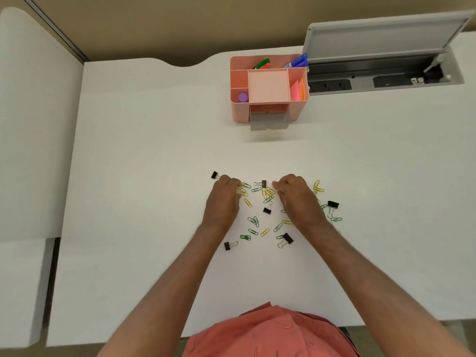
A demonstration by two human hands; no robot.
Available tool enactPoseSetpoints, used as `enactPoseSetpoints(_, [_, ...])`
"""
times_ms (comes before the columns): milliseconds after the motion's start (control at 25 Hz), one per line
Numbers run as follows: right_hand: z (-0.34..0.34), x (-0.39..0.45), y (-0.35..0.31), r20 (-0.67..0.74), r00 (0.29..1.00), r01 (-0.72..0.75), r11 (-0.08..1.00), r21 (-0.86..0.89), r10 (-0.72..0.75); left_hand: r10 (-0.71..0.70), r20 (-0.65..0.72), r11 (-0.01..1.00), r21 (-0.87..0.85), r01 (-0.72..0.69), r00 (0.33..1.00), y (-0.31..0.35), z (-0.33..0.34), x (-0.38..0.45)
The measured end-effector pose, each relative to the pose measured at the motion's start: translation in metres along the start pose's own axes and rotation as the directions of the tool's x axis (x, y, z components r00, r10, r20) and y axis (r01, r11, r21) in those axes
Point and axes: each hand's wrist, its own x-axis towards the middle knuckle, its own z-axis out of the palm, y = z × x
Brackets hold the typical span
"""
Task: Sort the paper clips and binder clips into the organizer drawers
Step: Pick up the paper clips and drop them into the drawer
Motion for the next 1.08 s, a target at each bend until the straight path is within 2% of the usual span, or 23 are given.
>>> enactPoseSetpoints(160, [-0.001, 0.003, -0.002, -0.021, 0.998, -0.063, 0.998, 0.032, 0.063, -0.009, -0.038, 1.000, 0.007, 0.010, 0.999, 0.002, 0.006, -0.001])
enactPoseSetpoints(400, [-0.003, 0.005, -0.013, -0.057, 0.990, -0.134, 0.990, -0.042, 0.132, -0.022, -0.004, 0.993, 0.116, 0.022, 1.000, 0.010, 0.005, 0.001])
enactPoseSetpoints(520, [-0.006, 0.009, -0.013, 0.013, 0.979, -0.203, 0.977, 0.058, 0.202, -0.001, 0.004, 0.994, 0.111, 0.001, 1.000, 0.011, 0.007, 0.000])
enactPoseSetpoints(640, [-0.020, 0.014, -0.013, 0.159, 0.942, -0.331, 0.900, 0.283, 0.297, -0.059, 0.027, 0.993, -0.102, 0.061, 0.998, 0.009, -0.001, -0.001])
enactPoseSetpoints(720, [-0.037, 0.019, -0.017, 0.236, 0.895, -0.446, 0.754, 0.481, 0.379, -0.138, 0.080, 0.937, -0.314, 0.156, 0.987, 0.009, -0.012, 0.000])
enactPoseSetpoints(800, [-0.061, 0.035, -0.023, 0.192, 0.881, -0.448, 0.636, 0.629, 0.432, -0.166, 0.091, 0.878, -0.439, 0.189, 0.982, 0.014, -0.025, 0.007])
enactPoseSetpoints(840, [-0.074, 0.047, -0.026, 0.117, 0.892, -0.396, 0.628, 0.671, 0.438, -0.168, 0.072, 0.861, -0.475, 0.182, 0.983, 0.019, -0.033, 0.012])
enactPoseSetpoints(920, [-0.098, 0.079, -0.032, -0.081, 0.920, -0.240, 0.713, 0.659, 0.384, -0.174, 0.004, 0.832, -0.534, 0.149, 0.985, 0.031, -0.048, 0.025])
enactPoseSetpoints(960, [-0.106, 0.097, -0.034, -0.177, 0.928, -0.166, 0.789, 0.591, 0.327, -0.176, -0.029, 0.820, -0.557, 0.130, 0.984, 0.037, -0.054, 0.034])
enactPoseSetpoints(1000, [-0.110, 0.115, -0.034, -0.248, 0.934, -0.113, 0.871, 0.478, 0.257, -0.176, -0.053, 0.812, -0.572, 0.114, 0.983, 0.043, -0.061, 0.043])
enactPoseSetpoints(1080, [-0.106, 0.143, -0.031, -0.268, 0.955, -0.080, 0.981, 0.176, 0.126, -0.179, -0.085, 0.820, -0.563, 0.100, 0.980, 0.054, -0.071, 0.064])
